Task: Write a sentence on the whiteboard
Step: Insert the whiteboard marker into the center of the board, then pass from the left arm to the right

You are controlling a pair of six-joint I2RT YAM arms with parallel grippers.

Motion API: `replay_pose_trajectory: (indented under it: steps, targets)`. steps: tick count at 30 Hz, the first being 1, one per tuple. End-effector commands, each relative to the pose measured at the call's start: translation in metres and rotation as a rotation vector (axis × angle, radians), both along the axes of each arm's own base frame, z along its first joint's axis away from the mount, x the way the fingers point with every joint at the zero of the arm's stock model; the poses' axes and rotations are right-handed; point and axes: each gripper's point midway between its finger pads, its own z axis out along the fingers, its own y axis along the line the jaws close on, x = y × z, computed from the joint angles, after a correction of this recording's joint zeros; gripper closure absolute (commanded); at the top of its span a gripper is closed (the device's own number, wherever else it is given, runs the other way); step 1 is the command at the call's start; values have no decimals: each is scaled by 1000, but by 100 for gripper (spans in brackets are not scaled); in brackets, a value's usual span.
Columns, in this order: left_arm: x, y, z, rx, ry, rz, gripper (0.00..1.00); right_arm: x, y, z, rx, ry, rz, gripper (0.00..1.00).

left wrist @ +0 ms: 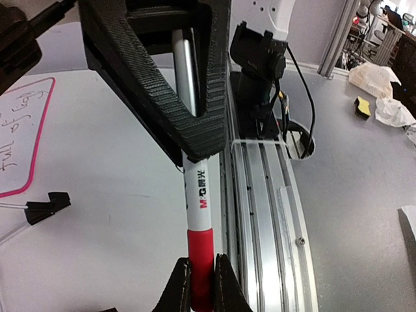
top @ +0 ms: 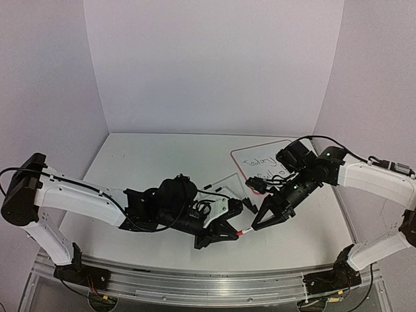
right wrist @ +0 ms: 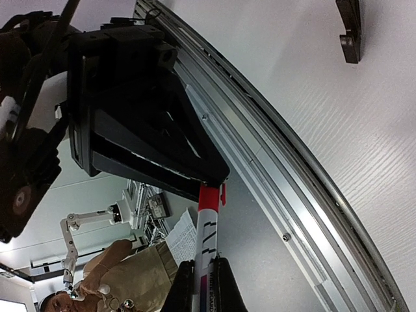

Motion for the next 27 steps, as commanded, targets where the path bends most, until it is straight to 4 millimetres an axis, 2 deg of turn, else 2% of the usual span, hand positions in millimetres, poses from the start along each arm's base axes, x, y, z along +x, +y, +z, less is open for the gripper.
replay_pose_trajectory:
  steps: [1,5,9,20,23,27]
  targets:
    - [-28,-20,256,-795,-361,-138,100,-12,51,7,212,-118,179,100]
    - [-32,-22,273,-876,-372,-163,100,-14,64,-9,183,-128,202,100]
    - [-27,-28,279,-895,-359,-148,100,-10,71,-7,230,-143,178,100]
    - [-23,-8,295,-971,-351,-88,100,-10,70,-24,191,-102,147,100]
    - [-21,-14,283,-909,-354,-89,100,-6,66,-23,147,-135,127,100]
    - [-17,-29,234,-691,-358,-96,98,1,42,-20,6,-266,120,100]
